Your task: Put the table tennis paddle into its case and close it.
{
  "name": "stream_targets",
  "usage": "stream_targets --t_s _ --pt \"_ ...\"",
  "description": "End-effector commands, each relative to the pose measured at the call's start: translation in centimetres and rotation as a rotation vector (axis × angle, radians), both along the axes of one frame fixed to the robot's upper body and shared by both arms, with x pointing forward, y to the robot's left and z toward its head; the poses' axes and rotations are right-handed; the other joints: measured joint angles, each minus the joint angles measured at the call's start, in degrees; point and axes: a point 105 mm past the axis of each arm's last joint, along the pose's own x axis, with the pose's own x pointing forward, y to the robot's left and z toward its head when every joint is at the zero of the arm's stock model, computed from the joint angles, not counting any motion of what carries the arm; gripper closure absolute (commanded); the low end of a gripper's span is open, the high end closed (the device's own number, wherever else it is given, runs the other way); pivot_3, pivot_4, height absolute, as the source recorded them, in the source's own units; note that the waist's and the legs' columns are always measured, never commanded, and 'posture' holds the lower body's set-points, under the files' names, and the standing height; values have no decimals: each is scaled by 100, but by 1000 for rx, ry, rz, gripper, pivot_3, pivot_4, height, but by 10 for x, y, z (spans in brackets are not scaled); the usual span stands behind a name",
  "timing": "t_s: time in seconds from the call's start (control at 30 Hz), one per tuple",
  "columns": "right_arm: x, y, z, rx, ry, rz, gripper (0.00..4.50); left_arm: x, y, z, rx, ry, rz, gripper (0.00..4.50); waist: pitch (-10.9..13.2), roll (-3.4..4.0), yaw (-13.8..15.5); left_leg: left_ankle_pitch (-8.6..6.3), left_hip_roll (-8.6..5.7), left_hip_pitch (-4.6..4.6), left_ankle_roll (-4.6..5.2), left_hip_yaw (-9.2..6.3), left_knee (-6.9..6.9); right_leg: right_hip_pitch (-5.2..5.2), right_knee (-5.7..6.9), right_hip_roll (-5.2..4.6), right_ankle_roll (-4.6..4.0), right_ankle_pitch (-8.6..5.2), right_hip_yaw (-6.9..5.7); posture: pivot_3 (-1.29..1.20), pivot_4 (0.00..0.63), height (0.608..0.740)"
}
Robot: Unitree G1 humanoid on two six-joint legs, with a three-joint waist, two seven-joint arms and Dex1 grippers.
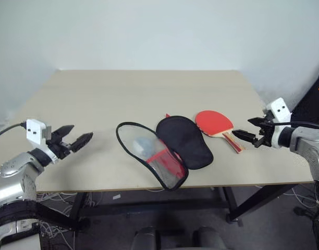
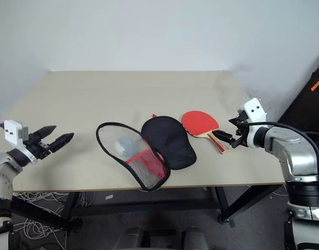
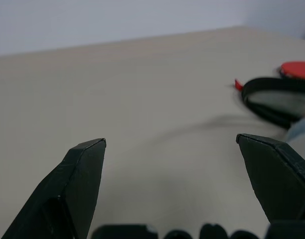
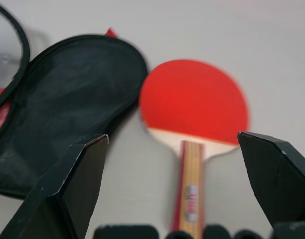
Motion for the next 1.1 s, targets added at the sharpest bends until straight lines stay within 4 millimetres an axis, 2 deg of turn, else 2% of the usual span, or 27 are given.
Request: stream_targets --t_s 0.03,0.17,0.3,0.47,0.67,0.83,1.07,1.1 --pt "8 7 20 -7 -65 1 0 3 6 26 40 -81 7 37 0 0 12 0 -1 -1 0 0 2 1 0 -1 0 0 0 0 0 740" --pt "18 9 10 -22 -37 -36 0 3 9 31 67 -87 5 37 -1 -1 1 0 -1 -4 0 -1 2 0 -1 -1 0 0 0 0 0 740" --pt "25 7 -11 -28 22 -80 0 4 0 29 72 -91 -18 37 -1 -1 1 0 0 -1 0 1 0 0 0 -1 -1 0 0 0 0 740" --pt "33 -7 -37 -54 86 -143 0 7 -13 35 76 -111 -49 37 -1 -1 2 0 -1 -3 0 0 1 1 0 -1 -1 1 0 0 0 740" --pt "50 -15 -64 -45 137 -201 0 14 -21 43 75 -126 -74 37 -1 -1 -19 1 -1 2 0 0 0 1 4 3 -1 1 0 0 0 740" --pt "61 -13 -76 -55 156 -182 0 12 -28 42 79 -124 -90 37 0 0 -53 1 -1 1 0 1 -3 1 2 3 0 1 3 0 0 740" --pt "71 -6 -78 -62 155 -167 0 13 -31 41 71 -121 -84 37 0 1 -56 2 -1 2 0 -1 -2 3 4 4 0 1 3 0 0 740" --pt "72 -4 -80 -67 157 -162 175 14 -30 40 67 -121 -81 9 -1 1 -56 2 -1 3 0 -1 -1 4 4 4 0 1 3 0 0 740"
